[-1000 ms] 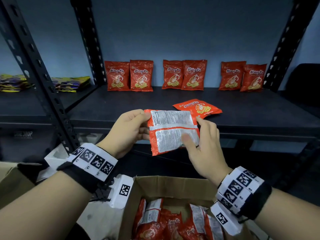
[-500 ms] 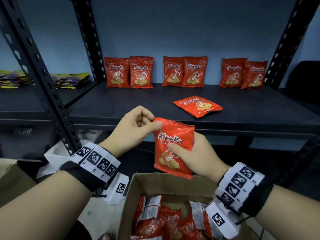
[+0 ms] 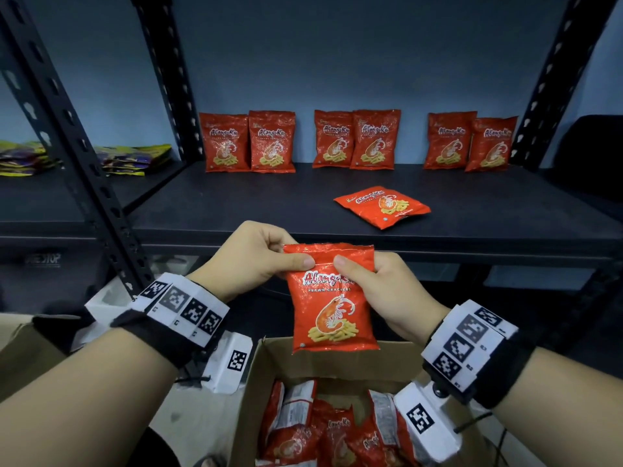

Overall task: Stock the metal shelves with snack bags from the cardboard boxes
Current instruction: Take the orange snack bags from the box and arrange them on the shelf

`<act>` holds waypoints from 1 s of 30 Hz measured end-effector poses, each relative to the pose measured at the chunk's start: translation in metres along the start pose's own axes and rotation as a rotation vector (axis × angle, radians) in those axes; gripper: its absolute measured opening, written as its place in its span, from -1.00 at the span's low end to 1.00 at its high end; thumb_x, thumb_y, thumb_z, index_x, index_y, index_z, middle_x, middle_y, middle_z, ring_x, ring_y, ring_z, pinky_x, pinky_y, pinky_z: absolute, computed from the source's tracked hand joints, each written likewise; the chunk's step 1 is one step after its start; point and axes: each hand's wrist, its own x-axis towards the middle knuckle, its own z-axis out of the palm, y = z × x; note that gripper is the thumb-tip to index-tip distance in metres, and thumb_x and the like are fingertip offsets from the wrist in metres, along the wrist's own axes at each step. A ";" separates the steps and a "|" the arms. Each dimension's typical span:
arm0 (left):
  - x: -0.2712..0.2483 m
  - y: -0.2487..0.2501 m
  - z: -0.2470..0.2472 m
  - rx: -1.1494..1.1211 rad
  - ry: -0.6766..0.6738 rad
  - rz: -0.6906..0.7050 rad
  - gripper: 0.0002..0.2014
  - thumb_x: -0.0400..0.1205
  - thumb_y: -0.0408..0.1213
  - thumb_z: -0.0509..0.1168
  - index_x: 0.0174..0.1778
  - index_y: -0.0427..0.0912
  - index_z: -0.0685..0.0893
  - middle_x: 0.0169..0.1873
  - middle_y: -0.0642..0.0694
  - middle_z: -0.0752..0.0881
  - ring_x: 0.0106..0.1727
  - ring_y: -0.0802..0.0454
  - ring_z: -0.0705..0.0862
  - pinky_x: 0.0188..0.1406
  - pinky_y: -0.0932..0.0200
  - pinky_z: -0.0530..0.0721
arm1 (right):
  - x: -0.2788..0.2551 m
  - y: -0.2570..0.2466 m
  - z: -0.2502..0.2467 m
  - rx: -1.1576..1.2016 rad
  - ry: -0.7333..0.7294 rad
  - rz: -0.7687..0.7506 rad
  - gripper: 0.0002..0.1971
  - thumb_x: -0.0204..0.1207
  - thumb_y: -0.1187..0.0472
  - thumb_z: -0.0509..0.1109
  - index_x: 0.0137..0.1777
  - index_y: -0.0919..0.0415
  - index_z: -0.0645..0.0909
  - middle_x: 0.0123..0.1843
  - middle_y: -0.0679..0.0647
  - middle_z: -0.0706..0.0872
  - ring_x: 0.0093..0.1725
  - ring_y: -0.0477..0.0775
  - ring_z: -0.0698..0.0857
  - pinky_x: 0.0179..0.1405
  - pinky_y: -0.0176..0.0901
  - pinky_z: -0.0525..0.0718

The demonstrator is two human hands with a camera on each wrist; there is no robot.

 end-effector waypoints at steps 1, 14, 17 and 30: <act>0.000 0.002 -0.002 -0.014 0.010 -0.001 -0.72 0.41 -0.25 0.65 -0.19 -0.39 0.78 -0.17 -0.38 0.85 -0.05 -0.36 0.86 0.04 -0.20 0.82 | 0.001 -0.002 -0.001 0.011 0.007 -0.013 -0.73 0.66 0.01 0.47 0.15 0.21 0.79 0.04 0.11 0.90 0.04 0.16 0.89 0.22 0.28 0.80; 0.003 -0.008 -0.010 -0.057 0.040 0.074 -0.73 0.48 -0.29 0.57 -0.18 -0.48 0.74 -0.18 -0.38 0.85 -0.08 -0.22 0.87 -0.12 0.07 0.82 | 0.015 -0.006 -0.018 -0.134 0.060 -0.111 -0.64 0.70 0.09 0.45 -0.21 0.37 0.76 -0.15 0.24 0.83 -0.20 0.14 0.79 -0.09 0.12 0.76; 0.007 -0.010 -0.009 -0.091 0.139 0.117 -0.63 0.48 -0.27 0.56 -0.18 -0.58 0.68 -0.24 -0.30 0.85 -0.17 -0.09 0.86 -0.19 0.15 0.79 | 0.016 -0.011 -0.023 -0.146 0.083 -0.188 -0.70 0.67 0.14 0.49 -0.21 0.35 0.77 -0.25 0.09 0.83 -0.29 -0.10 0.75 -0.22 -0.17 0.70; 0.010 -0.014 0.019 -0.205 -0.130 -0.035 -0.43 0.45 -0.42 0.57 0.40 -0.25 0.62 0.23 -0.20 0.82 0.28 -0.17 0.80 0.31 -0.05 0.74 | 0.044 -0.027 -0.040 -0.065 0.167 -0.259 -0.74 0.76 0.14 0.38 -0.11 0.24 0.76 -0.25 0.17 0.76 -0.30 0.07 0.73 -0.30 -0.09 0.70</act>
